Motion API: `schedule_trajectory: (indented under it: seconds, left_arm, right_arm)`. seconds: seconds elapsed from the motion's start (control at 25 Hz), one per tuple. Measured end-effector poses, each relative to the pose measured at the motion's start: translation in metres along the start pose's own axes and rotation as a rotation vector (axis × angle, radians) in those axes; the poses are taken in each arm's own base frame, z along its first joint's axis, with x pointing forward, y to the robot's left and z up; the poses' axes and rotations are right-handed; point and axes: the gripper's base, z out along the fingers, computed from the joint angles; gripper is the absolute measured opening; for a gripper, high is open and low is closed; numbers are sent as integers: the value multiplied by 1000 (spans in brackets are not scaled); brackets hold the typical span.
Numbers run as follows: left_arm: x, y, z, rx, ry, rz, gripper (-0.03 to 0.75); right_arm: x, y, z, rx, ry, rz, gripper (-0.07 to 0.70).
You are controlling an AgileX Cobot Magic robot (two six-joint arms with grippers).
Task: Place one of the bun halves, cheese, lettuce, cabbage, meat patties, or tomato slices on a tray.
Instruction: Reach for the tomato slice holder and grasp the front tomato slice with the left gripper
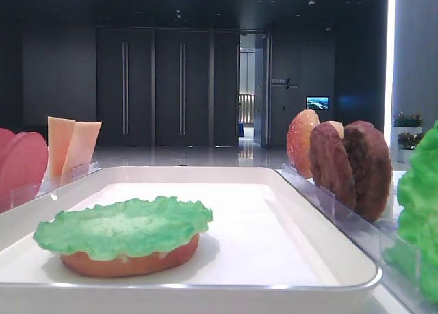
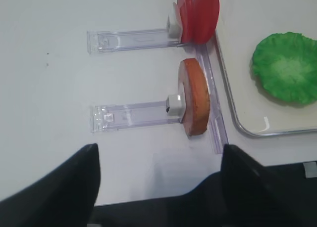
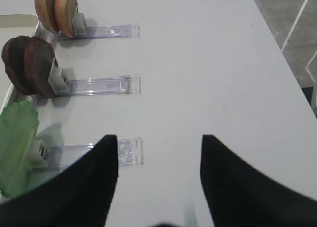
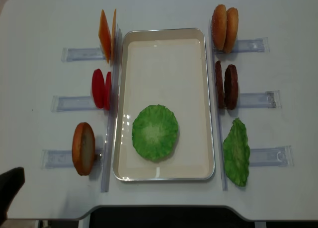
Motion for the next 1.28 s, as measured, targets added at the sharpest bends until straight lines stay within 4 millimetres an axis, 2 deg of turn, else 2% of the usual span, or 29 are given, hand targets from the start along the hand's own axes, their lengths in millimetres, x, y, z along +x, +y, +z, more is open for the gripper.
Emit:
schedule_trajectory:
  seconds: [0.24,0.44,0.72,0.96,1.28]
  left_arm:
    - [-45,7,8,-35,143,-1,576]
    - [-84,13,18,-69,197,-14,576]
    - [-128,17,43,-76,262,-45,576]
    - [-156,21,79,-77,351,-66,576]
    - [-174,27,128,-80,468,-66,576]
  right_arm:
    - [0,0,0,0,0,0,363]
    - [0,0,0,0,0,0,363]
    - [0,0,0,0,0,0,363]
    - [0,0,0,0,0,0,363]
    - [0,0,0,0,0,0,363]
